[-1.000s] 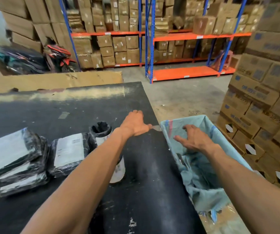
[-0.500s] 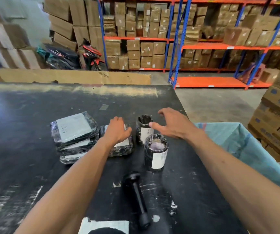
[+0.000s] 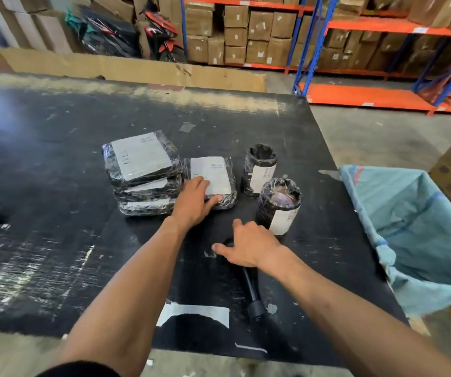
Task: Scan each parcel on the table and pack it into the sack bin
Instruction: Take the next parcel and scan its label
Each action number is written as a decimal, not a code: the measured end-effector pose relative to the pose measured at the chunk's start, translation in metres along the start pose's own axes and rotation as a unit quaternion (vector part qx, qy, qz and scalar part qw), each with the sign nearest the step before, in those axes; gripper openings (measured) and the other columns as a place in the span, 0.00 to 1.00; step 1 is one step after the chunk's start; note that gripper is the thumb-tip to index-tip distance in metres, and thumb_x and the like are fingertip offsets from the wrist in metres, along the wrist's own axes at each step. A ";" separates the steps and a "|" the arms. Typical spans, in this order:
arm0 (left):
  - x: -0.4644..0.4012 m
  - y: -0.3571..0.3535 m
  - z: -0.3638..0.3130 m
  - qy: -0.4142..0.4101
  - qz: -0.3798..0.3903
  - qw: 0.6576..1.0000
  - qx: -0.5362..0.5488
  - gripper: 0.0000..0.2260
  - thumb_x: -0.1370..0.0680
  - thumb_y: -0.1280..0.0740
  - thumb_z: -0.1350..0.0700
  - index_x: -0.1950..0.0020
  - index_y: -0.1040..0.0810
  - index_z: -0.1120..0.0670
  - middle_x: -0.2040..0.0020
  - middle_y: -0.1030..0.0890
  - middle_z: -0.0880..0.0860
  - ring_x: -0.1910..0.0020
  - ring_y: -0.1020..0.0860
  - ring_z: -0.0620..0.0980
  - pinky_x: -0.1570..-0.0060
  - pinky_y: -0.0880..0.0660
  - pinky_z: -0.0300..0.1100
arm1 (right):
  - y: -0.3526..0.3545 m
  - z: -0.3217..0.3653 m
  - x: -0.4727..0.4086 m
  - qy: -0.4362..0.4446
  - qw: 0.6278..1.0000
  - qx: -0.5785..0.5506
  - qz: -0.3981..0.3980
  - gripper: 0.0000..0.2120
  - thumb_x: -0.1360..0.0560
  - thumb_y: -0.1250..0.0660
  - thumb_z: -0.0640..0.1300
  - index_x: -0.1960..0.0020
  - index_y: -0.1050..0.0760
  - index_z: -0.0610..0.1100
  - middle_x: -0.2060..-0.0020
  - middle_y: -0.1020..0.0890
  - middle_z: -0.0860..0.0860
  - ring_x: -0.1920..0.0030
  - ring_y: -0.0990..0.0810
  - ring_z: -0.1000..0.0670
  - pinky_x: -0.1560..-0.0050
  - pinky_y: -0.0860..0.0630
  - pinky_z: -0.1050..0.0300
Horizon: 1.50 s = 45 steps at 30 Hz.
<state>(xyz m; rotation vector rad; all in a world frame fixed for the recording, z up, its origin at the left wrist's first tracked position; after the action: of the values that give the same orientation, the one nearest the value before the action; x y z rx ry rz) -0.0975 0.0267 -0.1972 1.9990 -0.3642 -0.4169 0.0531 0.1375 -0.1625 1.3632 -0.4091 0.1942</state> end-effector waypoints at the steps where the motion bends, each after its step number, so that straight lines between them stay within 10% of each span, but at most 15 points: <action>1: 0.002 -0.002 0.001 0.007 -0.005 1.000 0.008 0.29 0.19 0.36 0.41 0.25 0.31 0.60 0.24 0.33 0.59 0.25 0.36 0.59 0.28 0.35 0.55 | -0.007 -0.003 -0.002 -0.022 0.999 -0.035 0.009 0.40 0.21 0.37 0.68 0.22 0.37 0.40 0.31 0.23 0.38 0.31 0.23 0.34 0.36 0.24 0.44; 10: 0.006 -0.004 -0.001 0.023 -0.007 0.999 0.032 0.24 0.19 0.34 0.44 0.29 0.26 0.58 0.32 0.26 0.56 0.32 0.30 0.58 0.37 0.29 0.55 | -0.030 -0.016 -0.002 -0.161 0.949 -0.269 0.040 0.50 0.31 0.27 0.66 0.18 0.40 0.46 0.28 0.24 0.44 0.29 0.25 0.40 0.35 0.21 0.45; 14: 0.021 -0.002 -0.004 0.008 -0.015 0.999 0.039 0.23 0.20 0.32 0.43 0.32 0.23 0.58 0.35 0.23 0.56 0.35 0.28 0.58 0.36 0.32 0.53 | -0.029 -0.016 0.009 -0.166 0.918 -0.354 0.064 0.41 0.33 0.25 0.62 0.24 0.33 0.52 0.32 0.23 0.47 0.36 0.21 0.41 0.56 0.16 0.47; 18: 0.042 -0.005 -0.004 0.008 -0.019 0.999 0.050 0.24 0.22 0.32 0.40 0.35 0.21 0.56 0.39 0.22 0.54 0.37 0.26 0.57 0.36 0.32 0.54 | -0.024 -0.026 0.017 -0.140 0.909 -0.387 0.063 0.42 0.47 0.24 0.62 0.34 0.24 0.52 0.44 0.15 0.47 0.52 0.11 0.40 0.56 0.13 0.37; 23: 0.077 -0.002 -0.015 0.041 -0.002 0.998 0.053 0.24 0.25 0.28 0.38 0.37 0.19 0.53 0.40 0.23 0.50 0.36 0.29 0.53 0.35 0.36 0.52 | 0.022 -0.037 0.034 -0.080 0.937 -0.340 0.026 0.27 0.37 0.22 0.59 0.42 0.21 0.51 0.57 0.13 0.45 0.58 0.10 0.41 0.56 0.12 0.42; 28: 0.091 0.021 -0.029 0.125 -0.065 0.983 0.122 0.24 0.27 0.33 0.30 0.68 0.22 0.49 0.63 0.23 0.46 0.57 0.23 0.50 0.46 0.31 0.52 | 0.066 -0.039 0.044 -0.030 0.907 -0.420 -0.021 0.21 0.31 0.22 0.48 0.42 0.20 0.41 0.62 0.13 0.41 0.73 0.17 0.45 0.69 0.16 0.52; 30: 0.087 0.018 -0.027 0.158 -0.064 0.981 0.094 0.22 0.27 0.31 0.32 0.49 0.17 0.49 0.45 0.22 0.52 0.42 0.26 0.52 0.40 0.30 0.56 | 0.072 -0.041 0.044 -0.018 0.887 -0.459 -0.046 0.20 0.32 0.21 0.48 0.43 0.19 0.41 0.62 0.13 0.41 0.73 0.19 0.46 0.65 0.15 0.48; 33: 0.087 0.004 -0.015 0.261 0.048 0.949 0.170 0.42 0.28 0.26 0.36 0.19 0.41 0.46 0.22 0.51 0.60 0.24 0.41 0.66 0.29 0.34 0.60 | 0.071 -0.043 0.041 -0.014 0.865 -0.495 -0.076 0.24 0.34 0.21 0.53 0.44 0.20 0.43 0.66 0.16 0.45 0.73 0.21 0.47 0.69 0.18 0.53; 37: 0.067 -0.002 -0.006 0.267 0.173 0.931 0.180 0.53 0.32 0.23 0.35 0.17 0.54 0.42 0.18 0.50 0.59 0.20 0.52 0.66 0.22 0.47 0.59 | 0.069 -0.044 0.037 -0.009 0.838 -0.533 -0.116 0.21 0.30 0.23 0.56 0.45 0.21 0.44 0.70 0.19 0.48 0.74 0.23 0.46 0.70 0.24 0.55; 40: 0.055 -0.031 0.025 0.287 0.202 0.910 0.220 0.71 0.59 0.20 0.27 0.19 0.48 0.37 0.20 0.36 0.52 0.21 0.41 0.58 0.23 0.41 0.56 | 0.069 -0.041 0.035 0.004 0.844 -0.525 -0.111 0.21 0.29 0.23 0.56 0.45 0.21 0.43 0.70 0.19 0.48 0.73 0.23 0.47 0.70 0.24 0.55; 45: 0.065 -0.047 0.044 0.323 0.151 0.873 0.333 0.57 0.64 0.15 0.38 0.35 0.29 0.24 0.25 0.32 0.55 0.26 0.33 0.57 0.28 0.31 0.54 | 0.063 -0.036 0.031 0.015 0.839 -0.535 -0.094 0.21 0.27 0.23 0.55 0.44 0.22 0.42 0.68 0.19 0.47 0.73 0.23 0.47 0.71 0.24 0.56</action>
<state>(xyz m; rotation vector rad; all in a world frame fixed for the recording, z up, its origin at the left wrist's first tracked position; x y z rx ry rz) -0.0554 -0.0153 -0.2662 2.5318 -0.4120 0.6673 0.0649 0.1820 -0.0988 0.2767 -0.2732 -0.1754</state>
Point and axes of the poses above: each hand's wrist, its own x-axis away from the middle knuckle, its own y-axis out of the back of the hand, z = x × y, the point moved 6 cm from there along -x, towards the middle knuckle
